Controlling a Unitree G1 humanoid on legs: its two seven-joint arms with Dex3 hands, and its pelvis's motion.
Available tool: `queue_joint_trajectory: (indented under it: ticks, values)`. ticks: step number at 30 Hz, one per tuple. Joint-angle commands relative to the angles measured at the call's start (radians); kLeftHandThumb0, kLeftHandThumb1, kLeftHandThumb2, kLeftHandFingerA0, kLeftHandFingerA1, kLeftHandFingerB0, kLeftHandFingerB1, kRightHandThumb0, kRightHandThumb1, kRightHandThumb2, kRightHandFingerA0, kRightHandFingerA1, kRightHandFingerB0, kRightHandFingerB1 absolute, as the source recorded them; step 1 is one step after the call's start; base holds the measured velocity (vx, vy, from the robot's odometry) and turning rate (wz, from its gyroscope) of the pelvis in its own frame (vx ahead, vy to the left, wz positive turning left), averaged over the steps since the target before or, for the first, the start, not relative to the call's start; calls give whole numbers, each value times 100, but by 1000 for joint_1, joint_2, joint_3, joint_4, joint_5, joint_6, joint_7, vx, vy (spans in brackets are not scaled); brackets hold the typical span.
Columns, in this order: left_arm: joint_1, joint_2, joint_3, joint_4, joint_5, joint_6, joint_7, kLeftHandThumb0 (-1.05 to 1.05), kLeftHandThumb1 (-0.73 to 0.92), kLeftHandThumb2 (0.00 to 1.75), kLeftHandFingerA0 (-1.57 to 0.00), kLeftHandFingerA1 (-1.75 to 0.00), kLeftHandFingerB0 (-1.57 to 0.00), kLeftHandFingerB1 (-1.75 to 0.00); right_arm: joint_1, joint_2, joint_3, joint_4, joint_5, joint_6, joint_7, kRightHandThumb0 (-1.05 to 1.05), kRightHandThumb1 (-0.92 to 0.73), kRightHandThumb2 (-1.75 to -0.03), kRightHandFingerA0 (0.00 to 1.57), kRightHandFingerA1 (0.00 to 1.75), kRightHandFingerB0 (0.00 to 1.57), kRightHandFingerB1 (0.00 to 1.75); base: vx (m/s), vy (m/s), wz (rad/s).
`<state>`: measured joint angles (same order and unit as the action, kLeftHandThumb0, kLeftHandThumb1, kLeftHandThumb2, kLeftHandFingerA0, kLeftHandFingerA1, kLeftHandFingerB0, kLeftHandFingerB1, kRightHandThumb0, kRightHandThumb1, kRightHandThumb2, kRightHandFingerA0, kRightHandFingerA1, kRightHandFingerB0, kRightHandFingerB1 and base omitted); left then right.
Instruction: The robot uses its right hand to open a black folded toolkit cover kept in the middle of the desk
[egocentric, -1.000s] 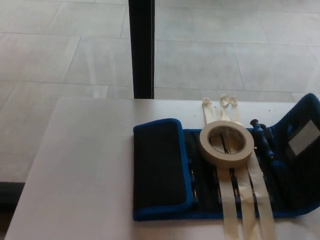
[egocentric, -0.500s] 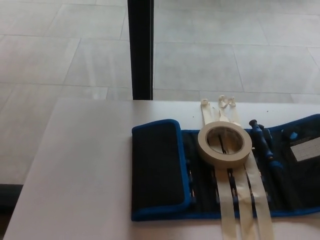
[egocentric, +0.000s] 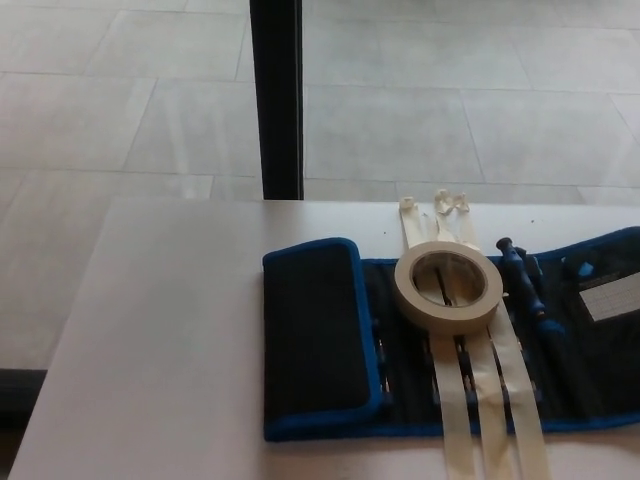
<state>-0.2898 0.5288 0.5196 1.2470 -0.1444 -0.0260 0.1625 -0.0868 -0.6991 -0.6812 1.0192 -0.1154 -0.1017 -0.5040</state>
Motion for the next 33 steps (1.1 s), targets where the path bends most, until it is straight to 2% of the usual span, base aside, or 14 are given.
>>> queue_joint_trajectory:
  ticks: [1,3,4,7,9,10,12,13,18,23,26,27,31,33]
  values:
    - [18,39,14,-3,-34,19,-17,-105,45,125,-17,-146,-20,-146,-3,-38,-154,130,283,148,375,-59,-71,-59,75,87,28,41,0,0,13]
    - [17,30,8,-2,-27,20,-12,-105,44,136,-42,-112,-32,-107,9,4,-186,129,314,132,367,-54,-72,-61,69,73,32,42,0,0,5]
    - [20,28,3,-3,-22,18,-8,-105,45,126,-21,-146,-23,-142,3,73,-219,127,354,104,356,-59,-57,-94,62,74,27,54,0,0,0]
    - [22,28,1,1,-19,14,-7,-104,44,136,-45,-115,-39,-112,-7,121,-236,105,374,78,365,-55,-73,-62,66,65,36,42,0,0,0]
    - [23,29,0,0,-18,19,-1,-104,43,128,-21,-146,-24,-142,-25,160,-256,69,402,78,361,-54,-70,-61,68,67,38,41,0,0,0]
    - [23,29,3,0,-21,21,0,-104,44,139,-35,-110,-29,-106,-29,179,-243,50,390,66,346,-56,-71,-61,72,68,40,40,0,0,0]
    - [24,29,5,2,-22,24,-2,-105,44,139,-37,-113,-28,-106,-23,207,-229,-3,384,56,347,-57,-57,-94,64,74,32,54,0,0,0]
    - [26,30,-2,3,-15,19,1,-105,44,140,-37,-113,-29,-107,-33,218,-227,-20,387,50,342,-54,-71,-61,67,71,40,41,0,0,0]
    - [25,28,9,5,-27,31,6,-104,43,139,-38,-112,-24,-103,-111,217,-259,46,406,14,284,-53,-69,-61,74,80,49,45,0,0,0]
    - [38,25,-13,11,-7,12,-20,-103,44,138,-45,-114,-30,-106,-94,312,-270,10,430,-10,268,-51,-69,-61,77,87,49,47,0,0,2]
    - [31,29,-14,9,-11,26,-6,-105,40,132,-25,-149,-26,-144,-36,348,-218,-31,405,-18,307,-53,-66,-60,76,87,49,48,0,0,9]
    - [30,30,-12,7,-14,28,-3,-105,41,140,-38,-115,-30,-110,-31,350,-214,-38,411,-14,309,-52,-66,-60,75,86,49,49,0,0,7]
    - [43,24,-11,7,-18,23,-4,-105,40,140,-34,-113,-31,-111,7,358,-189,-77,421,0,307,-53,-68,-60,73,93,51,50,0,0,0]
    - [57,23,-4,7,-26,1,-23,-105,39,131,-24,-148,-28,-148,21,356,-153,-80,413,5,325,-53,-68,-60,74,97,55,52,0,0,0]
